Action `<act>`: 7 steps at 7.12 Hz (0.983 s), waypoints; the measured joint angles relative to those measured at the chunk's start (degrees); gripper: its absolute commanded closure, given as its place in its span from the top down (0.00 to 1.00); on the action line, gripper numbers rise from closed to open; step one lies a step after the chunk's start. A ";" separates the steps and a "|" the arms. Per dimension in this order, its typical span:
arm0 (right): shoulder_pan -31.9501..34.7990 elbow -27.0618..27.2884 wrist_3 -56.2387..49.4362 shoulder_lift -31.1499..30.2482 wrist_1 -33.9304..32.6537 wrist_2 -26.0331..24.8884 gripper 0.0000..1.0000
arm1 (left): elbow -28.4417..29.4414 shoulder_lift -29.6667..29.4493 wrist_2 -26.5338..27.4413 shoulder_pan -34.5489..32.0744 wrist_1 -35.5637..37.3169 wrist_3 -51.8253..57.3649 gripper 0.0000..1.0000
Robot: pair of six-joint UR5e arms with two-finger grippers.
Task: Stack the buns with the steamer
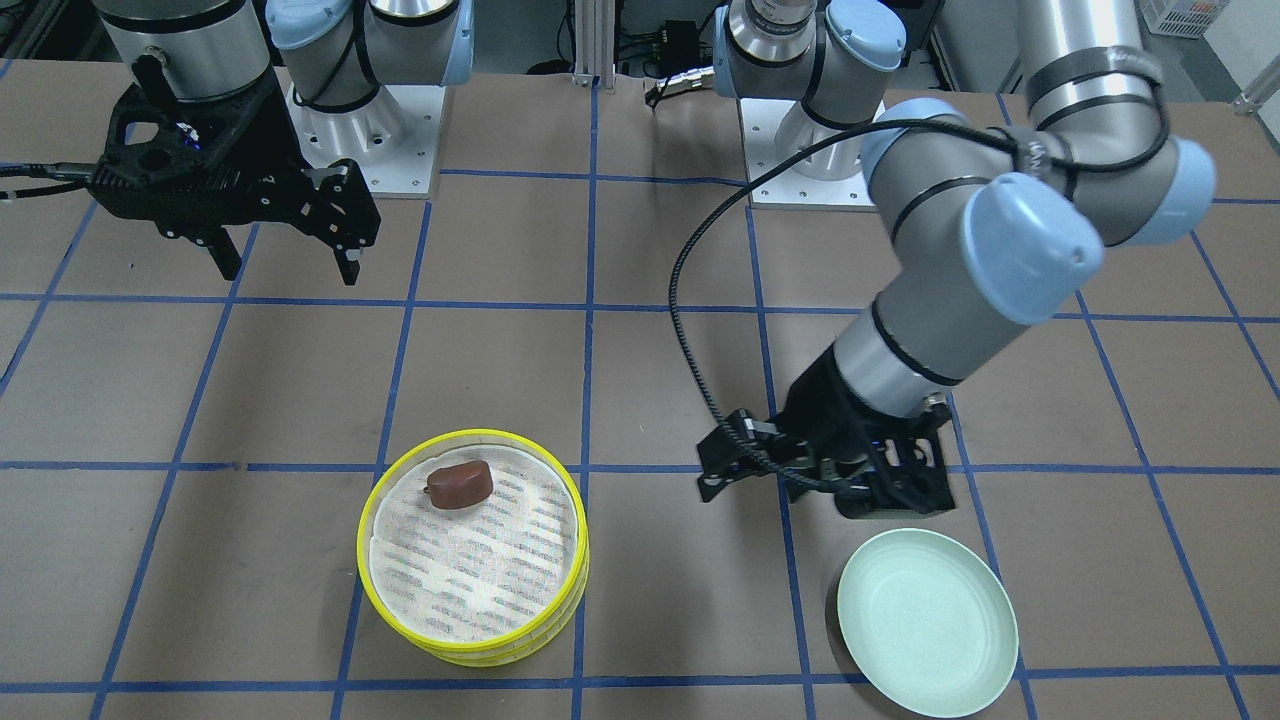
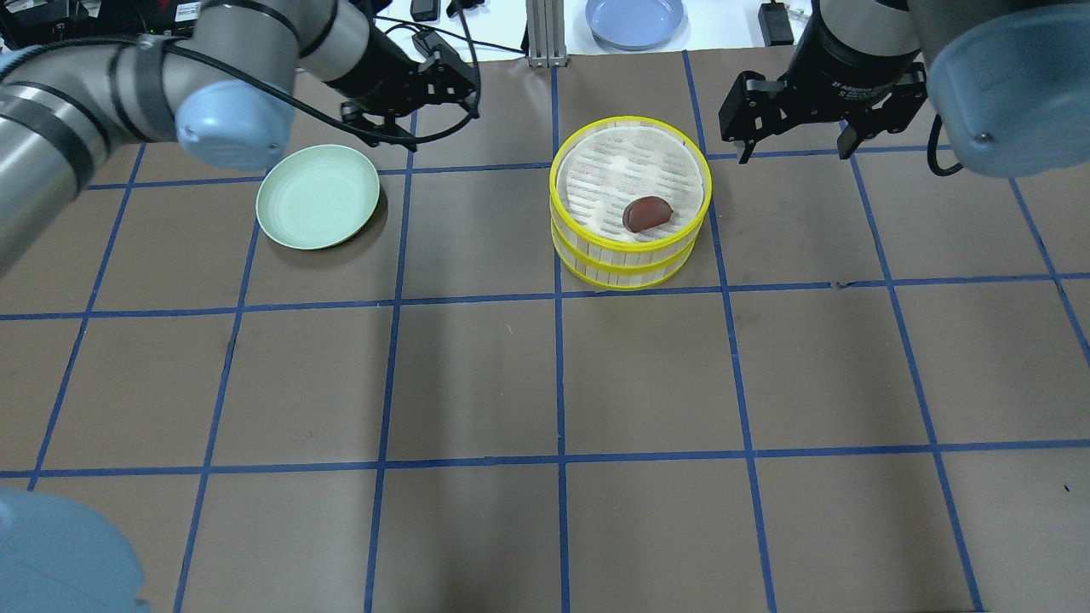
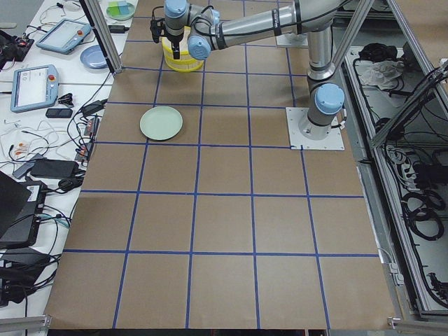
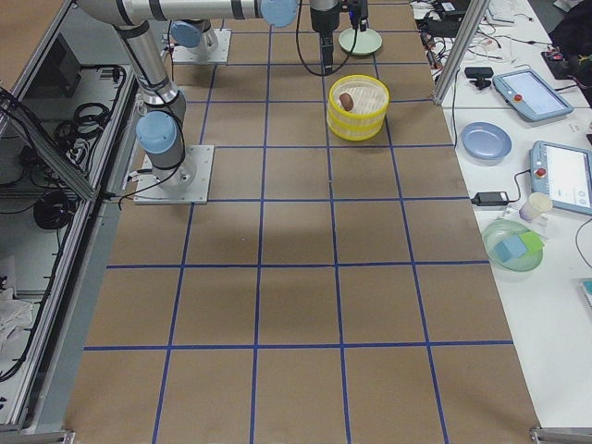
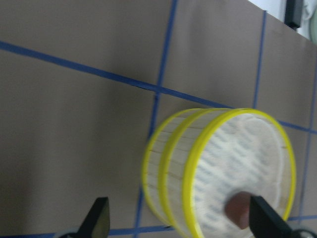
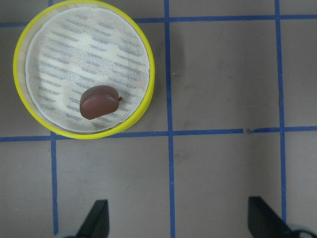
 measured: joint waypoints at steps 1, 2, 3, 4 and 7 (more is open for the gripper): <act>0.00 0.02 -0.05 0.31 -0.04 0.23 1.00 | 1.42 2.59 5.34 2.78 -7.60 4.66 1.00; 0.01 0.02 -0.15 0.53 -0.09 0.29 1.00 | 2.07 5.04 10.24 5.20 -13.59 7.16 1.00; 0.04 0.01 -0.19 0.56 -0.15 0.75 1.00 | 2.36 7.42 14.59 7.32 -17.87 8.87 1.00; 0.05 0.00 -0.21 0.49 -0.23 1.40 1.00 | 2.44 9.75 17.56 8.71 -20.63 10.05 1.00; 0.06 0.05 -0.46 0.84 -0.19 1.66 1.00 | 1.84 13.28 21.48 7.17 -22.58 10.35 1.00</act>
